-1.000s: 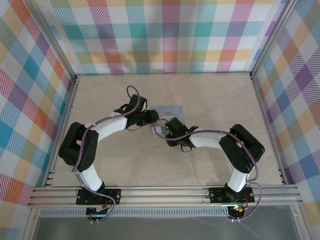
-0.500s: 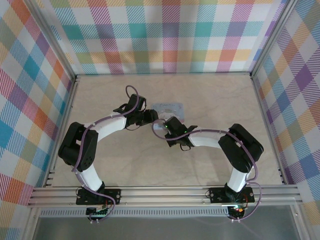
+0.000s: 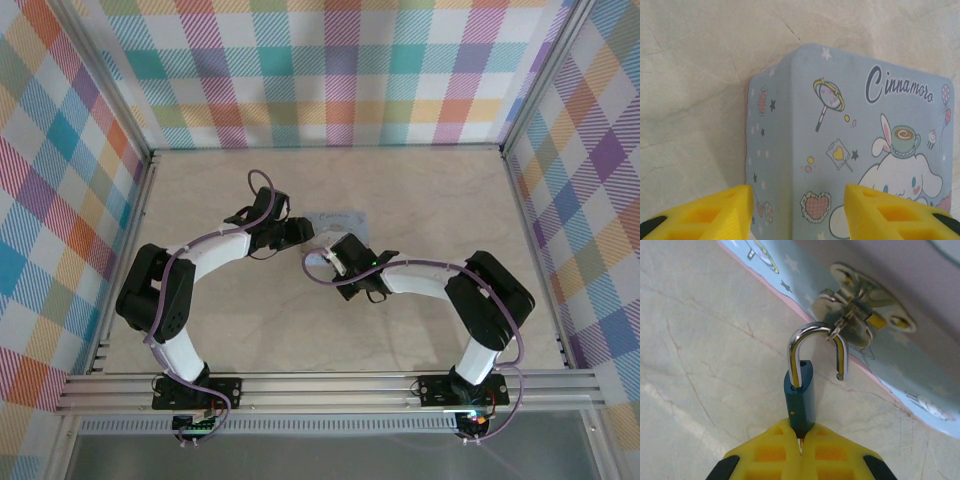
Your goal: Unlock a padlock with a key
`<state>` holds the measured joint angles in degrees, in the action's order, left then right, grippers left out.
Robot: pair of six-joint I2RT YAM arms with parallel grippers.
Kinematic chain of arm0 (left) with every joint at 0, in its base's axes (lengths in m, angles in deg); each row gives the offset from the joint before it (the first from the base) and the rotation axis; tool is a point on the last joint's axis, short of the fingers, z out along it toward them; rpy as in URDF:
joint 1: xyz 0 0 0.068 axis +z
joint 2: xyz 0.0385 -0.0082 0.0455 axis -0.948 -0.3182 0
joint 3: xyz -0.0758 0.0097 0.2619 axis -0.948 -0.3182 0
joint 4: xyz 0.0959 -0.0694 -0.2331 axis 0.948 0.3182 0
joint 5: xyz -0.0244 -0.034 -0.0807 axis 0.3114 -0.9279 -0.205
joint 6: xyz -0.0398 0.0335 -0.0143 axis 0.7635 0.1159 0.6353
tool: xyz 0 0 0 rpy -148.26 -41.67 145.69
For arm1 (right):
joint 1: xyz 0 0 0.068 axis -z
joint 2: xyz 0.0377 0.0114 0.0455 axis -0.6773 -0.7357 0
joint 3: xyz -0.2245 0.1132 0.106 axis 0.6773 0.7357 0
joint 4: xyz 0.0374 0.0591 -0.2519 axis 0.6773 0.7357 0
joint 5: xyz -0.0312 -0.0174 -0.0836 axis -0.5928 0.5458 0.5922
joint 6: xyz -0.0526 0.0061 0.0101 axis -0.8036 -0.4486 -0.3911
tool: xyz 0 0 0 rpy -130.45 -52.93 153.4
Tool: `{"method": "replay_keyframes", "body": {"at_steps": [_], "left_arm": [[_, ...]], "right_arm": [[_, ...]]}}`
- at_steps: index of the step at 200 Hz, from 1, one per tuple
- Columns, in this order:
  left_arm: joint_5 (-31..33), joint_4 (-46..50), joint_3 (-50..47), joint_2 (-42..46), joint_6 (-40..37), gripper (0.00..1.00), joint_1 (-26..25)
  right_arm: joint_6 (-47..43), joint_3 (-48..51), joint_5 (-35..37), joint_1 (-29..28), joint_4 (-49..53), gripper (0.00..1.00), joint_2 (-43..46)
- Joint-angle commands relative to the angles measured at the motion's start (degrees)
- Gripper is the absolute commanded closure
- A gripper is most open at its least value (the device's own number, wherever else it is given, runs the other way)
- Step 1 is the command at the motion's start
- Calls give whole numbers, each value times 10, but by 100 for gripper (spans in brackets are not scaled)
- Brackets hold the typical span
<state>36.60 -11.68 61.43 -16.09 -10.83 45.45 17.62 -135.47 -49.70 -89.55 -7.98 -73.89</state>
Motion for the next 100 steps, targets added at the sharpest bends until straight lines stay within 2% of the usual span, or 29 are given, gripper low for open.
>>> {"method": "replay_keyframes", "body": {"at_steps": [1,100], "left_arm": [[-7,-9,-3,3,-3,49,8],[-43,-34,-8,-12,21,51,8]], "right_arm": [[-68,-21,-7,-5,33,100,12],[-168,-60,-1,-5,37,100,10]]}}
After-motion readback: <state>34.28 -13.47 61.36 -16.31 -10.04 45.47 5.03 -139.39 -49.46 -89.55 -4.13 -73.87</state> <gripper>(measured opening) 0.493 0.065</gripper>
